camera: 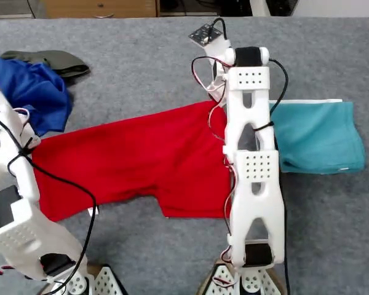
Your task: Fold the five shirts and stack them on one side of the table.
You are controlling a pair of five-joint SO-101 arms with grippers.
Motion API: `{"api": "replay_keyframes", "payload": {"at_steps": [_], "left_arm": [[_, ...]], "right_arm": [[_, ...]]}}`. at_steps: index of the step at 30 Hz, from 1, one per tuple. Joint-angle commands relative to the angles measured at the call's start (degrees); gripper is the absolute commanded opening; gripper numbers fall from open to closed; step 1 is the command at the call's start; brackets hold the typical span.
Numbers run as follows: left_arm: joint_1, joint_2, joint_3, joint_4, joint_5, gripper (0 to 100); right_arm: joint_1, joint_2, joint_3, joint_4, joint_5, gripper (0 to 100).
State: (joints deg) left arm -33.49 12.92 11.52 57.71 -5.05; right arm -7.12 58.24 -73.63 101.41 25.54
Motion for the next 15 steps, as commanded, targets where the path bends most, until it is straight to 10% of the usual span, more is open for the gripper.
{"api": "replay_keyframes", "payload": {"at_steps": [1,15], "left_arm": [[0.18,0.57,1.05,-4.04,0.88,2],[1.05,4.26,-0.53,-3.69,4.4,2]], "right_arm": [[-0.48,-12.0,13.32,0.97,-1.23,0.2],[4.26,-16.66,50.07,-24.53,-2.37,0.2]]}}
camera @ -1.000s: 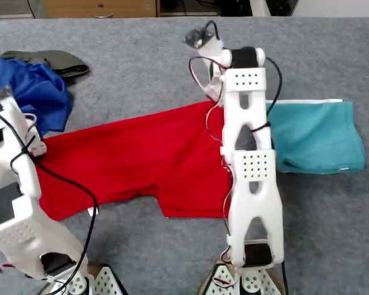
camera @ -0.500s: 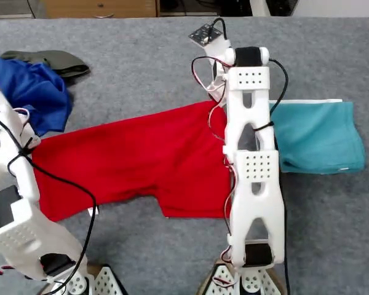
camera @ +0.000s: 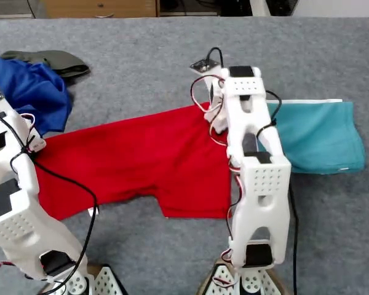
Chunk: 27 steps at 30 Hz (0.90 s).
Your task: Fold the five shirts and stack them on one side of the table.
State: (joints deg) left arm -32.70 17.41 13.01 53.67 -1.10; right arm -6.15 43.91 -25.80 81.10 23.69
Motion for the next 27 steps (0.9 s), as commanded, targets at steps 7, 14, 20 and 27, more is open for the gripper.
{"api": "replay_keyframes", "payload": {"at_steps": [7,14,20,27], "left_arm": [[0.26,-0.22,-1.85,-1.76,2.02,2],[0.18,-3.82,-4.75,3.08,1.85,2],[0.26,-15.6,-3.87,8.26,-1.32,2],[0.09,-32.31,9.49,7.3,-5.71,2]], "right_arm": [[5.58,-3.03,-1.27,-4.75,0.09,0.2],[0.75,-10.15,-8.92,6.68,1.67,0.2],[-3.38,-19.47,-9.01,16.79,6.42,0.2],[-2.77,-33.54,1.89,20.57,19.08,0.2]]}}
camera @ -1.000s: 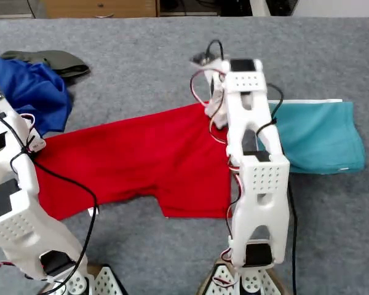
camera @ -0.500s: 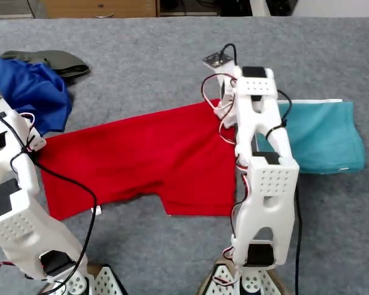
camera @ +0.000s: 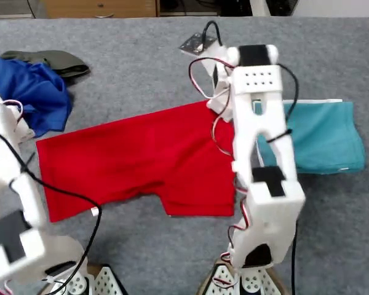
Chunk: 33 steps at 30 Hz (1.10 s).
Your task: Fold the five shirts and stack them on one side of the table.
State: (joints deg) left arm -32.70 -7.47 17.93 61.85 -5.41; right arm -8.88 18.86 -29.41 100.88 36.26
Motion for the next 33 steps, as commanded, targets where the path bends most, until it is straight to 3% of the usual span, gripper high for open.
{"api": "replay_keyframes", "payload": {"at_steps": [1,7,12,18,22,25,33], "left_arm": [[0.09,-9.1,7.21,-1.93,-1.41,2],[-2.55,-7.87,22.15,-18.2,4.04,2],[-1.14,-1.8,22.68,-27.34,10.02,2],[0.44,3.3,18.99,-24.44,8.26,2],[0.62,3.38,18.81,-25.14,7.91,2],[0.97,3.38,18.81,-25.14,7.82,2],[1.05,3.47,18.73,-25.05,7.74,2]], "right_arm": [[0.04,-10.95,9.45,0.18,9.23,0.2],[1.19,-26.86,37.05,-10.64,19.43,0.8],[-0.13,-40.13,56.48,-18.37,23.56,13.2],[-10.68,-54.55,77.23,-27.34,19.34,10.4],[-17.8,-57.27,86.81,-30.33,17.49,15.4],[-19.21,-57.27,89.54,-32.44,17.49,20.0],[-19.38,-48.22,89.63,-39.21,17.93,18.1]]}}
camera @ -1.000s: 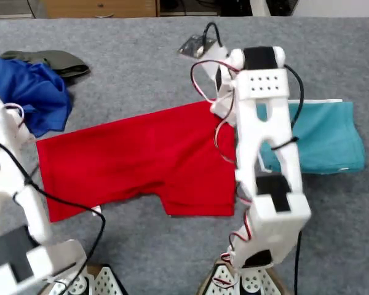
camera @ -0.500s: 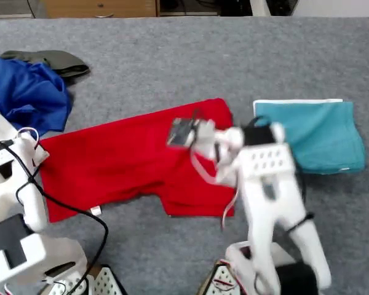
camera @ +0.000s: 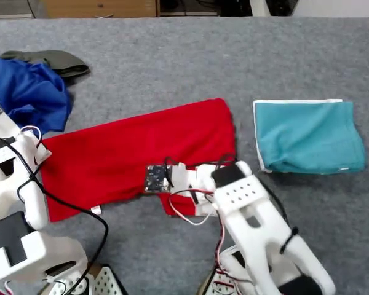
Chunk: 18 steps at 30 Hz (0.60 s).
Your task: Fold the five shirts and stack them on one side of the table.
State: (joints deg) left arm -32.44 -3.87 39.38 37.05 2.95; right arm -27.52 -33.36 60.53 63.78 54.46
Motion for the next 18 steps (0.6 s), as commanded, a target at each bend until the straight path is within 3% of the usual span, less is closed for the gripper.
{"api": "replay_keyframes", "payload": {"at_steps": [1,18], "left_arm": [[0.79,-0.13,-2.73,-0.26,-0.7,2],[1.32,5.14,-6.15,0.35,-2.9,2]], "right_arm": [[-0.75,5.76,-0.57,-2.37,-0.26,18.0],[-2.42,12.44,0.57,-5.89,-0.79,18.2]]}}
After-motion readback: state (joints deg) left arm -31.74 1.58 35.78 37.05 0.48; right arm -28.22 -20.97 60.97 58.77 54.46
